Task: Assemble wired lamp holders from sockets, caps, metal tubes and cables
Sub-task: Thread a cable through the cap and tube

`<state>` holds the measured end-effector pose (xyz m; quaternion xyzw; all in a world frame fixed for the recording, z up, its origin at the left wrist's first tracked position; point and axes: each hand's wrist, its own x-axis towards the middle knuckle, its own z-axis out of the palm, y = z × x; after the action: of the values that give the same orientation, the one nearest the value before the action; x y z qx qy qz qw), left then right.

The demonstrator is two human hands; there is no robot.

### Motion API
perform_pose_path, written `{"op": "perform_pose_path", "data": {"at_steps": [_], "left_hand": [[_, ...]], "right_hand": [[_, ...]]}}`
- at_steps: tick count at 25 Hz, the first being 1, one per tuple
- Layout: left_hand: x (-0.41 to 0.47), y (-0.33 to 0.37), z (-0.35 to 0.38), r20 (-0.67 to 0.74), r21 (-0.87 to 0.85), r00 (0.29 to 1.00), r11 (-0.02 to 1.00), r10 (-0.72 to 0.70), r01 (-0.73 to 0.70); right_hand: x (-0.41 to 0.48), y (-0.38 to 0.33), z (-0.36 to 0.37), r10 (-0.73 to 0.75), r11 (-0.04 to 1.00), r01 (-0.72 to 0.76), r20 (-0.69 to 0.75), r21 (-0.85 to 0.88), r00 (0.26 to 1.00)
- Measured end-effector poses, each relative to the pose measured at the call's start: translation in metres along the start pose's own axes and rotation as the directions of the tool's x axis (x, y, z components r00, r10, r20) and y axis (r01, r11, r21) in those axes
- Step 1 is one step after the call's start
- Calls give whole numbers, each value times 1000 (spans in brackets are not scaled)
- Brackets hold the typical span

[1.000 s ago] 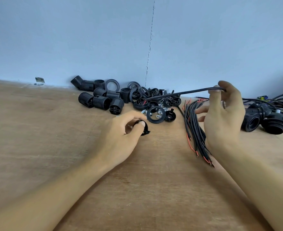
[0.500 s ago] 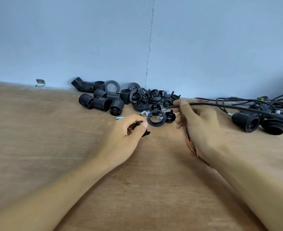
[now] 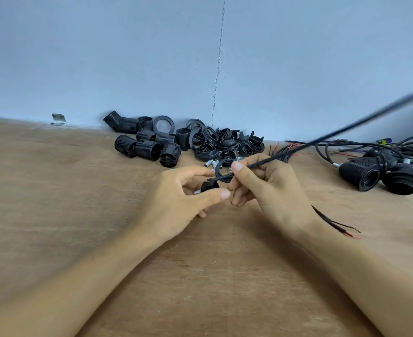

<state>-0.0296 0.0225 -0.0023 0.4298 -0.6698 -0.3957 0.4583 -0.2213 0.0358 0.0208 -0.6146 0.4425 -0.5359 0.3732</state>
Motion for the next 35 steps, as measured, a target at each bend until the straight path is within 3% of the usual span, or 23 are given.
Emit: {"op": "perform_pose_path", "data": {"at_steps": [6, 15, 27, 29, 33, 35], "left_hand": [[3, 3, 3, -72, -153, 993, 985, -97, 85], [7, 3, 0, 71, -284, 971, 928, -229, 239], [1, 4, -2, 243, -446, 948, 845, -204, 296], [0, 7, -2, 230, -460, 954, 843, -191, 279], [1, 13, -2, 268, -596, 939, 728, -217, 338], [1, 15, 0, 283, -634, 927, 677, -247, 374]], "right_hand": [[0, 0, -2, 19, 995, -21, -28, -97, 999], [-2, -1, -2, 7, 982, -10, -16, -186, 1000], [-5, 0, -1, -77, 936, 74, 5, -345, 997], [-3, -1, -1, -64, 960, 61, 0, -275, 998], [0, -7, -1, 108, 979, -116, 55, 170, 993], [0, -7, 0, 154, 960, -174, 106, 220, 982]]}}
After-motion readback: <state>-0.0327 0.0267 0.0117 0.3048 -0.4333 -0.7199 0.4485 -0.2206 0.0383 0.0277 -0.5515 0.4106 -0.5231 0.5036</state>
